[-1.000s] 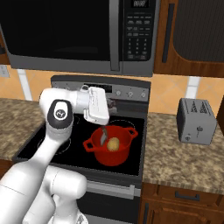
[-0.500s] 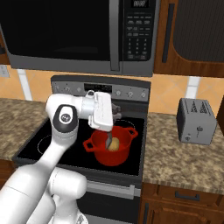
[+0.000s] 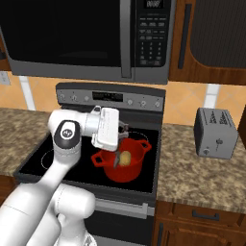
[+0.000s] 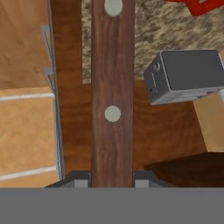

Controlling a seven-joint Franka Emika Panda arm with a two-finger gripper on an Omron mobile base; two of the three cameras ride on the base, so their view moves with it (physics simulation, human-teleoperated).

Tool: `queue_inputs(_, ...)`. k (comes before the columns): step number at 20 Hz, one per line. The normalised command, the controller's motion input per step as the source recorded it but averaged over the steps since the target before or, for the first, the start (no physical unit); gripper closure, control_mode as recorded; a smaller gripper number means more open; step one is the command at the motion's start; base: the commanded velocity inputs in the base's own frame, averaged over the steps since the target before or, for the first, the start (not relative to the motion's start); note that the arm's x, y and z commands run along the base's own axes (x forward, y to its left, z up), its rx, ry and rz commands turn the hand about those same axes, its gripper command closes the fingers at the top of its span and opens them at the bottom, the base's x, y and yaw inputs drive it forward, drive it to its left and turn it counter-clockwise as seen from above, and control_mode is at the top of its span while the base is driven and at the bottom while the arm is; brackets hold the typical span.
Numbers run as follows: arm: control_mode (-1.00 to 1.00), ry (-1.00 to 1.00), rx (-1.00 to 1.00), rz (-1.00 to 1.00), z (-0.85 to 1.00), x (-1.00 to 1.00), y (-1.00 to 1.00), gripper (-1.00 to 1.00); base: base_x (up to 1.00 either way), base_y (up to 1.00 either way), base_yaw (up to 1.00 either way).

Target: Put the tomato and potato in the pot. Retrieve the spatula and lightly stir the vegetables in the pot.

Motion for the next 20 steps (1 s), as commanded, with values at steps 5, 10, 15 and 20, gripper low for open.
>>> queue_inputs(5, -1.00, -0.01, 0.00, -0.13, 0.15, 0.02, 0.01, 1.00, 0.00, 0.00, 0.00)
queue_inputs(10, -1.00, 0.00, 0.02, -0.12, 0.40, 0.36, -0.09, 1.00, 0.00, 0.00, 0.00)
queue_inputs(15, -1.00, -0.03, 0.00, -0.01, -0.38, 0.25, 0.04, 1.00, 0.00, 0.00, 0.00)
queue_inputs(20, -1.00, -0.07, 0.00, -0.01, -0.41, 0.13, -0.02, 1.00, 0.00, 0.00, 0.00)
